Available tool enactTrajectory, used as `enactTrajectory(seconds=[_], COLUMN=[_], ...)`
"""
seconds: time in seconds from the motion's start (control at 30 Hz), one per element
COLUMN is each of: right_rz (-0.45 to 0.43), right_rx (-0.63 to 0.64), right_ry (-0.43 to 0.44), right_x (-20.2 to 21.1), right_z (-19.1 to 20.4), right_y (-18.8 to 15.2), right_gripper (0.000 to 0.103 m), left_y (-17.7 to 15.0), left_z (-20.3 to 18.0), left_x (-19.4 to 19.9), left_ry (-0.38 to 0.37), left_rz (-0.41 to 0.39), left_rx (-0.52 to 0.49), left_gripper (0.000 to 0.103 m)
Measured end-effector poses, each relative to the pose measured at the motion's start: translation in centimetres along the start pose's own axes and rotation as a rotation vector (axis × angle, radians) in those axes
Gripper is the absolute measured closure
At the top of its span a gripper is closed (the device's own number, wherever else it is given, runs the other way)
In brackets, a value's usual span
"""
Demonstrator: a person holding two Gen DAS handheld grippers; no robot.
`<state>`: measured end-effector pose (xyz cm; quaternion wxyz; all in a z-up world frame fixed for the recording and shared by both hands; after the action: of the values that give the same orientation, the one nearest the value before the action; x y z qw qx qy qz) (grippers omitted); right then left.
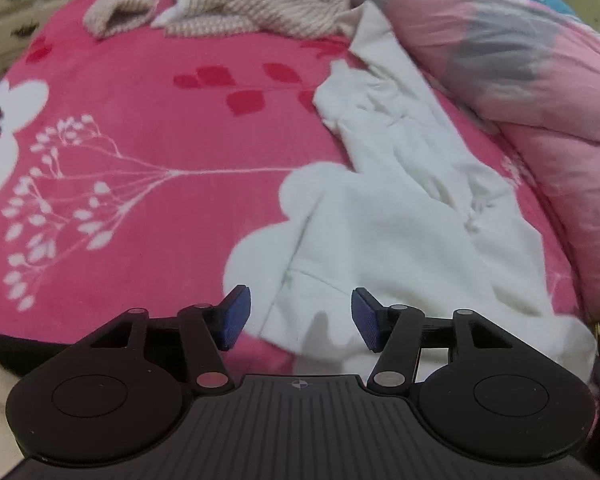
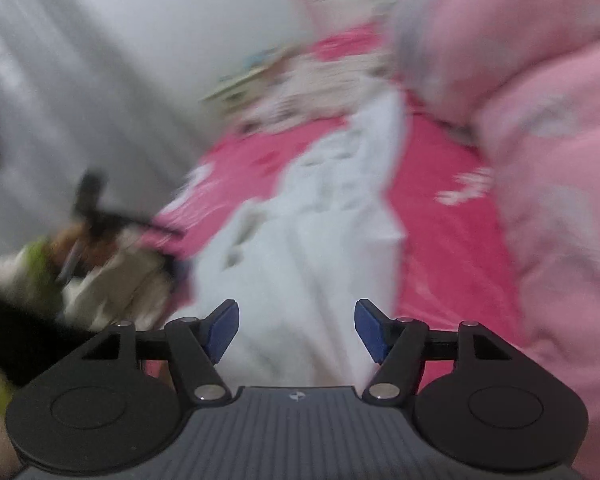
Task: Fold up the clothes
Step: 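Release the hoodie with both tools and lay it on the bedspread, then grasp the hoodie hem with the left tool while the right tool grasps it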
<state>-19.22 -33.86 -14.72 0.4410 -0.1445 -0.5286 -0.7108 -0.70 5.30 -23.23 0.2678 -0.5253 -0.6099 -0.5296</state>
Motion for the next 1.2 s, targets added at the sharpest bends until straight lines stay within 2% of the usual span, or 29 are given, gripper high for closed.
enactTrajectory(seconds=[0.1, 0.13, 0.2, 0.27, 0.33, 0.43, 0.5, 0.57, 0.63, 0.7, 0.8, 0.87, 0.93, 1.03, 1.2], right_rz=[0.062, 0.086, 0.122, 0.161, 0.207, 0.22, 0.235, 0.266, 0.277, 0.235, 0.166, 0.164, 0.206, 0.28, 0.399], right_rx=[-0.042, -0.048, -0.06, -0.067, -0.037, 0.103, 0.235, 0.33, 0.347, 0.245, -0.03, -0.245, -0.404, -0.578, -0.844], right_ry=[-0.162, -0.193, -0.194, -0.134, -0.039, 0.14, 0.228, 0.253, 0.239, 0.204, 0.102, 0.022, -0.007, 0.018, 0.108], right_x=[-2.6, -3.7, -5.8, -7.7, -9.0, -8.6, -7.8, -7.2, -6.7, -5.9, -5.1, -5.0, -5.1, -5.5, -7.4], right_z=[-2.4, -2.7, -2.6, -1.5, 0.5, 4.9, 7.6, 9.2, 9.2, 7.4, 2.7, -1.1, -3.4, -3.9, -2.9], right_y=[-0.8, -1.3, -2.3, -3.2, -4.0, -4.9, -5.8, -6.8, -7.0, -5.9, -4.2, -4.3, -5.6, -7.9, -11.5], right_gripper=[0.037, 0.037, 0.04, 0.041, 0.048, 0.049, 0.049, 0.049, 0.049, 0.048, 0.043, 0.043, 0.041, 0.041, 0.041], left_y=[0.1, 0.0, -0.3, -0.7, -1.0, -1.2, -1.5, -1.6, -1.6, -1.8, -1.9, -2.1, -2.1, -2.1, -2.2], left_z=[0.1, 0.3, 0.8, 1.2, 1.2, 1.3, 1.4, 1.5, 1.6, 1.6, 1.9, 2.2, 2.4, 2.4, 2.4], left_x=[-3.2, -4.2, -5.6, -6.3, -6.5, -6.3, -6.2, -6.1, -6.0, -5.8, -5.6, -5.5, -5.6, -5.7, -5.7], left_ry=[0.014, 0.011, 0.012, 0.017, 0.023, 0.028, 0.028, 0.026, 0.024, 0.022, 0.024, 0.019, 0.014, 0.009, 0.001], left_rz=[0.034, 0.048, 0.076, 0.091, 0.093, 0.095, 0.095, 0.095, 0.095, 0.095, 0.096, 0.095, 0.095, 0.096, 0.1], left_rx=[0.054, 0.075, 0.104, 0.11, 0.096, 0.079, 0.078, 0.081, 0.082, 0.08, 0.084, 0.095, 0.107, 0.11, 0.111], left_gripper=[0.048, 0.048, 0.049, 0.049, 0.048, 0.049, 0.048, 0.048, 0.049, 0.048, 0.048, 0.048, 0.048, 0.048, 0.048])
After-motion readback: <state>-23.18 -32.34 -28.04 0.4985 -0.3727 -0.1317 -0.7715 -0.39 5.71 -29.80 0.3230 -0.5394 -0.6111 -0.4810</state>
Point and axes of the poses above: each gripper's, at about its wrist camera, not at the fingertips, and x roughly against the way its jaws point, z to its left, y to its top, the point moved 10 cm from there along -x, roughly the way its jaws point, and after that the axes turned 8 degrees about x, right-handed, at the moved point
